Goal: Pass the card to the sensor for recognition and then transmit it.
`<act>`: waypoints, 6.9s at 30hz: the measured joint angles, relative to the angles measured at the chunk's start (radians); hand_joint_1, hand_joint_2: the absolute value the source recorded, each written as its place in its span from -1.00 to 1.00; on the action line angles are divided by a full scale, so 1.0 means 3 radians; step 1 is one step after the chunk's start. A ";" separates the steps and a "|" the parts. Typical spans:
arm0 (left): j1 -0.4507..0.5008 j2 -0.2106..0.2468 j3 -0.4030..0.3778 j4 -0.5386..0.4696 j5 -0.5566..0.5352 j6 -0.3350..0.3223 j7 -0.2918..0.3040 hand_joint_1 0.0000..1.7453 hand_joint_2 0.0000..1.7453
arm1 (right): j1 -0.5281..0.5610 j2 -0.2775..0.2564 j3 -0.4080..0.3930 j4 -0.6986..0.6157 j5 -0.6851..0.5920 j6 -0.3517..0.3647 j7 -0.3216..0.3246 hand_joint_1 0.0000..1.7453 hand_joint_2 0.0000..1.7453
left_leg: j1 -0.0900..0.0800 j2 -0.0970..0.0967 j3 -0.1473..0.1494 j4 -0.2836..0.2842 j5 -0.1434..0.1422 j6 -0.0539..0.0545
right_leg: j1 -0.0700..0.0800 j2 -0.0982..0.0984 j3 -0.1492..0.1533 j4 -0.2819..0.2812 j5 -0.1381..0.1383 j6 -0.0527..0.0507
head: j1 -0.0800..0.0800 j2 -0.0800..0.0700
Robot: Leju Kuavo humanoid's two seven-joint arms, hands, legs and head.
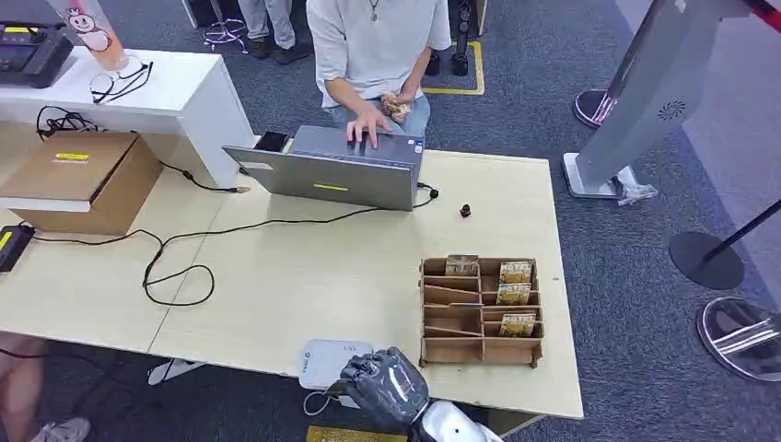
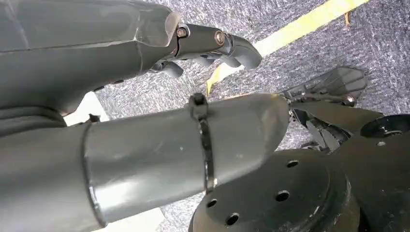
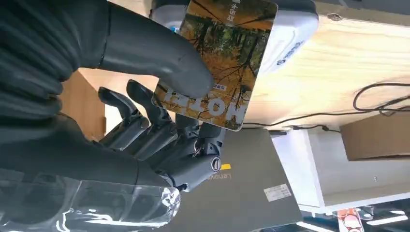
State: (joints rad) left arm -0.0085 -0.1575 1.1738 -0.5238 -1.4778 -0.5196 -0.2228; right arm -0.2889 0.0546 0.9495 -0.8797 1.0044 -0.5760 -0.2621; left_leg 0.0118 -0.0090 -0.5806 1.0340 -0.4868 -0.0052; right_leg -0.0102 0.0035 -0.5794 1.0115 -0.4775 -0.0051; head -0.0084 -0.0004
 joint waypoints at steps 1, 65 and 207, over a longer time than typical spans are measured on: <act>0.0000 0.0000 0.0000 0.0003 0.0000 0.0003 0.0000 -1.00 -1.00 | -0.0010 0.0008 0.0008 -0.0011 -0.0008 0.0008 -0.0001 1.00 1.00 | 0.0000 0.0000 0.0000 0.0000 0.0000 0.0000 | 0.0000 0.0000 0.0000 0.0000 0.0000 0.0000 | 0.0000 0.0000; -0.0042 0.0013 -0.0053 0.0009 0.0041 -0.0069 0.0070 -1.00 -1.00 | -0.0552 0.0383 0.0273 -0.0039 -0.0117 0.0899 0.0551 1.00 1.00 | 0.0001 0.0000 0.0000 0.0000 0.0001 0.0000 | 0.0001 0.0000 0.0000 0.0001 0.0000 0.0000 | 0.0000 0.0000; 0.0023 -0.0135 -0.0384 -0.0417 0.0688 -0.0343 0.0488 -1.00 -1.00 | -0.1477 0.0739 0.0825 0.0172 -0.0234 0.3268 0.1089 1.00 1.00 | 0.0002 0.0000 0.0002 0.0000 0.0003 -0.0003 | 0.0001 0.0000 0.0000 0.0003 0.0001 -0.0001 | 0.0000 0.0000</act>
State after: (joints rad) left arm -0.0015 -0.1980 1.0586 -0.6489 -1.2715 -0.6226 -0.0763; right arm -0.7319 0.2762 1.1971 -0.8282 0.9342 0.4043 0.0645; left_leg 0.0123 -0.0090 -0.5802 1.0340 -0.4859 -0.0063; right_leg -0.0099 0.0036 -0.5794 1.0125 -0.4772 -0.0054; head -0.0084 -0.0004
